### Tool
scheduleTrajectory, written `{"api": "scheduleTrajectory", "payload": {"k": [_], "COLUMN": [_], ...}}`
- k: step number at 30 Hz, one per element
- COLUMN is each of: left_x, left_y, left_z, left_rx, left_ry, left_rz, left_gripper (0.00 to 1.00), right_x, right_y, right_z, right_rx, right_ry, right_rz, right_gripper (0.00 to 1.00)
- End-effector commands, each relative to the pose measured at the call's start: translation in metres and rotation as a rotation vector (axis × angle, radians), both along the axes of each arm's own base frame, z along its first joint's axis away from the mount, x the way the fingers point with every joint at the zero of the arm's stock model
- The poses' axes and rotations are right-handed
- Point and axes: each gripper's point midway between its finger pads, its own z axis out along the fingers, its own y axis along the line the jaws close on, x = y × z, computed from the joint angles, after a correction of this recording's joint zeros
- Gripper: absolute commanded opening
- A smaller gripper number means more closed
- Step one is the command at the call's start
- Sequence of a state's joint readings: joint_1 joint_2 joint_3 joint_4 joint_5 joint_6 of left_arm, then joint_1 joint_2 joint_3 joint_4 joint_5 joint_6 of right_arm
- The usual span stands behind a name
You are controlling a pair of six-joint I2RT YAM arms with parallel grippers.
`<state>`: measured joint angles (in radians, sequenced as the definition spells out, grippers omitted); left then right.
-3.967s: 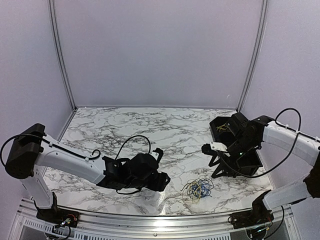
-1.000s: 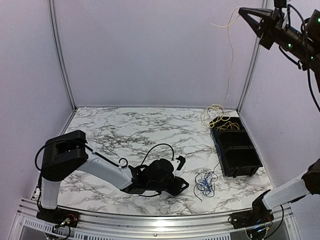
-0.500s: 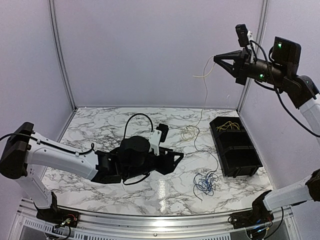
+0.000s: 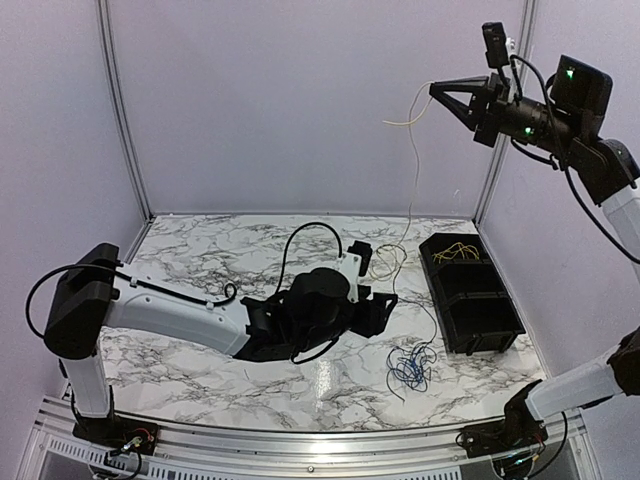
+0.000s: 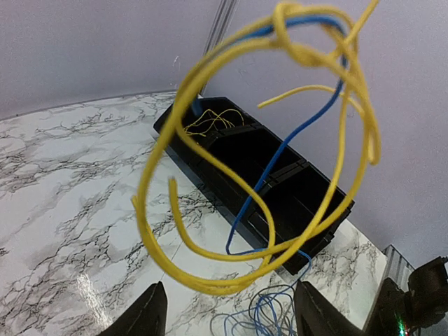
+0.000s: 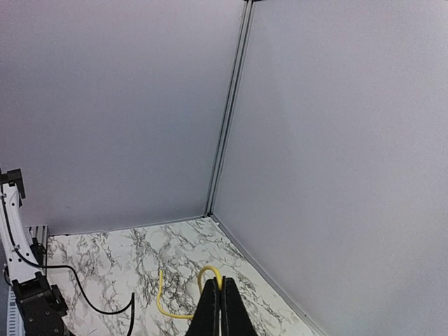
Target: Untangle the cables
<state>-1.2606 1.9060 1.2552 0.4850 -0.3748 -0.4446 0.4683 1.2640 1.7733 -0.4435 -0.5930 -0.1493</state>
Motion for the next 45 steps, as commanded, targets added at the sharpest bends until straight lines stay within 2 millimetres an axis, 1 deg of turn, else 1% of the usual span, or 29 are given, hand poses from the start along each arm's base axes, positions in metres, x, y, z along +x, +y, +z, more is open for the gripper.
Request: {"api": "scheduleTrajectory", "payload": {"k": [1,8,10,14,15,16,17,20,22,24,26,28,29,31,35,39,41,43,45], "left_x": [0.021,0.043,0.048,0.052,0.053,0.054,0.054,0.056,0.056,0.055,0.053,0.052,0.05,0.046,0.034,0.024,0.017,0.011,0.004], "left_y": [-0.012,-0.032,-0.04,-0.056,-0.058,-0.059,-0.06,-0.062,-0.062,-0.06,-0.058,-0.055,-0.053,-0.049,-0.033,-0.005,0.009,0.02,0.024], "left_z": [0.003,0.001,0.002,0.011,0.011,0.01,0.01,0.003,-0.002,-0.007,-0.013,-0.018,-0.022,-0.036,-0.078,-0.123,-0.142,-0.154,-0.155], "left_rx": [-0.015,-0.055,-0.09,-0.142,-0.145,-0.147,-0.153,-0.168,-0.169,-0.168,-0.165,-0.165,-0.161,-0.144,-0.091,-0.013,0.019,0.042,0.053], "left_ry": [-0.01,-0.003,0.01,0.012,0.014,0.017,0.023,0.057,0.074,0.085,0.096,0.113,0.123,0.155,0.242,0.318,0.356,0.383,0.386], "left_rz": [0.014,-0.006,-0.04,-0.116,-0.124,-0.128,-0.132,-0.155,-0.169,-0.172,-0.172,-0.168,-0.168,-0.171,-0.166,-0.123,-0.105,-0.096,-0.106], "left_gripper": [0.65,0.61,0.59,0.5,0.48,0.45,0.37,0.17,0.08,0.0,0.0,0.0,0.0,0.0,0.0,0.0,0.0,0.0,0.0], "right_x": [-0.015,-0.016,-0.015,-0.013,-0.012,-0.011,-0.011,-0.01,-0.01,-0.01,-0.01,-0.011,-0.011,-0.013,-0.018,-0.031,-0.037,-0.04,-0.036], "right_y": [-0.001,0.002,0.002,0.003,0.003,0.003,0.003,0.002,0.001,0.0,-0.002,-0.005,-0.006,-0.009,-0.019,-0.033,-0.041,-0.045,-0.046], "right_z": [0.028,0.035,0.037,0.04,0.041,0.041,0.041,0.044,0.05,0.057,0.064,0.075,0.081,0.094,0.124,0.157,0.172,0.177,0.172], "right_rx": [0.047,0.06,0.062,0.066,0.068,0.069,0.07,0.074,0.076,0.077,0.082,0.094,0.101,0.111,0.136,0.181,0.204,0.209,0.194], "right_ry": [-0.035,-0.037,-0.042,-0.048,-0.051,-0.05,-0.051,-0.061,-0.076,-0.092,-0.11,-0.136,-0.149,-0.184,-0.269,-0.38,-0.434,-0.462,-0.456], "right_rz": [0.033,0.052,0.052,0.048,0.046,0.043,0.04,0.035,0.026,0.017,0.007,-0.006,-0.013,-0.026,-0.066,-0.113,-0.144,-0.163,-0.182], "right_gripper": [0.0,0.0,0.0,0.0,0.0,0.0,0.0,0.0,0.0,0.0,0.0,0.0,0.0,0.0,0.0,0.0,0.0,0.0,0.0]}}
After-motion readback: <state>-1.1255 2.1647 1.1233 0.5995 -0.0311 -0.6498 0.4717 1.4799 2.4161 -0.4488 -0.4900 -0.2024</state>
